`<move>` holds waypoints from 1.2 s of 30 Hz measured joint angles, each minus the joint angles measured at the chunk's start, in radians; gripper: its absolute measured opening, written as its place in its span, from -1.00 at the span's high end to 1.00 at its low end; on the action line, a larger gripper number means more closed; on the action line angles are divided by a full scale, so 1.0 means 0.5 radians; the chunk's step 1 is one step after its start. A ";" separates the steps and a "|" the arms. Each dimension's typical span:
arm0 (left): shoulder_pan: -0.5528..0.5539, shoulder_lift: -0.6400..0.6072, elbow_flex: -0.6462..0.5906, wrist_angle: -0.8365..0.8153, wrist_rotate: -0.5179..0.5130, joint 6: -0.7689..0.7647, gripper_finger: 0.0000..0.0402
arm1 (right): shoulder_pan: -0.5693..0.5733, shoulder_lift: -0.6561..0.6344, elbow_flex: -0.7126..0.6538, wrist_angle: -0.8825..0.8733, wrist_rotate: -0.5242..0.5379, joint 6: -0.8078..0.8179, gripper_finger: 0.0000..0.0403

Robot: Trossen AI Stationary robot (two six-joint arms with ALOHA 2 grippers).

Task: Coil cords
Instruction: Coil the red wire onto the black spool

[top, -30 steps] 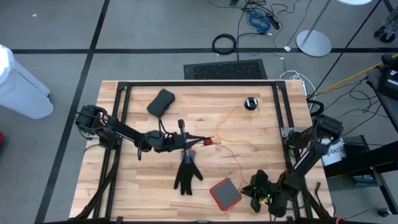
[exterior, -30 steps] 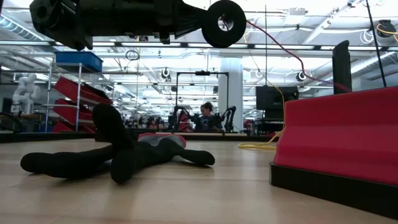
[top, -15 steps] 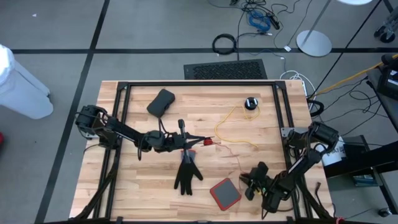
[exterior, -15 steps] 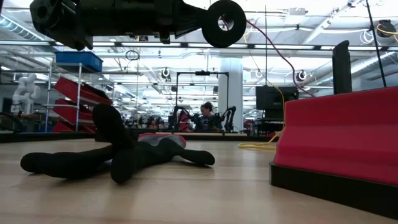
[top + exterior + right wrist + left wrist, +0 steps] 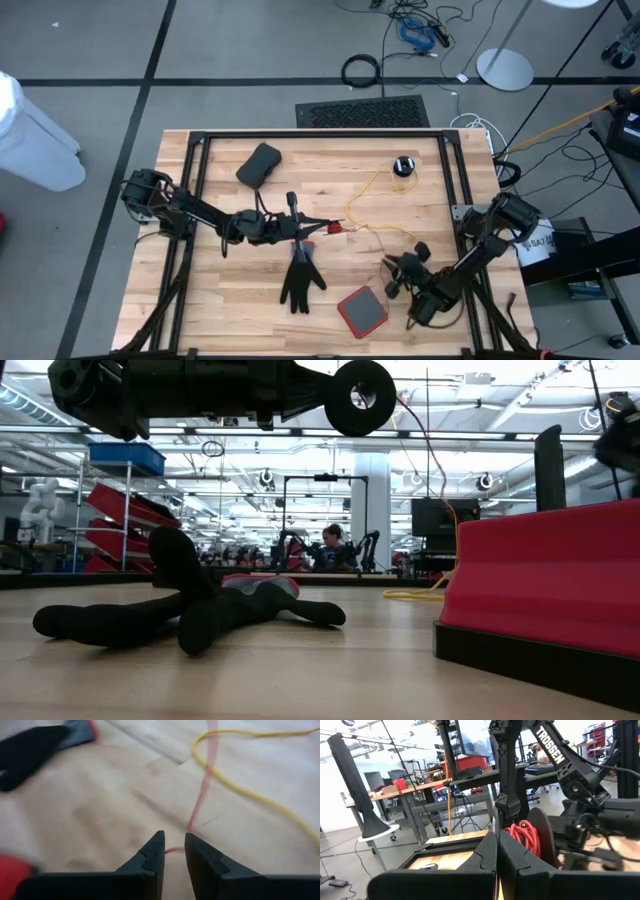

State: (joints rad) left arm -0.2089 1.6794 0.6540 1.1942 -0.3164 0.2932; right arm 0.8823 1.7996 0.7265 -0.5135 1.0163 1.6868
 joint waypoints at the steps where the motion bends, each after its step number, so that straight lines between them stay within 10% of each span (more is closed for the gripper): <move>1: 0.000 0.000 0.000 0.000 0.000 0.000 1.00 | -0.035 0.000 0.000 -0.023 -0.002 -0.015 0.69; 11: 0.001 0.000 0.001 -0.007 -0.001 0.000 1.00 | -0.220 -0.028 0.001 0.009 -0.241 -0.310 0.99; 24: 0.000 0.000 0.001 -0.016 -0.001 0.001 1.00 | 0.235 -0.436 0.156 0.214 -1.108 -0.651 1.00; 36: 0.000 0.000 0.001 -0.014 -0.001 0.001 1.00 | 0.478 -0.502 0.503 -0.316 -0.823 -0.484 1.00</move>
State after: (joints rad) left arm -0.2088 1.6794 0.6544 1.1873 -0.3169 0.2935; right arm 1.1215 1.5486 0.9780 -0.6713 0.6047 1.4449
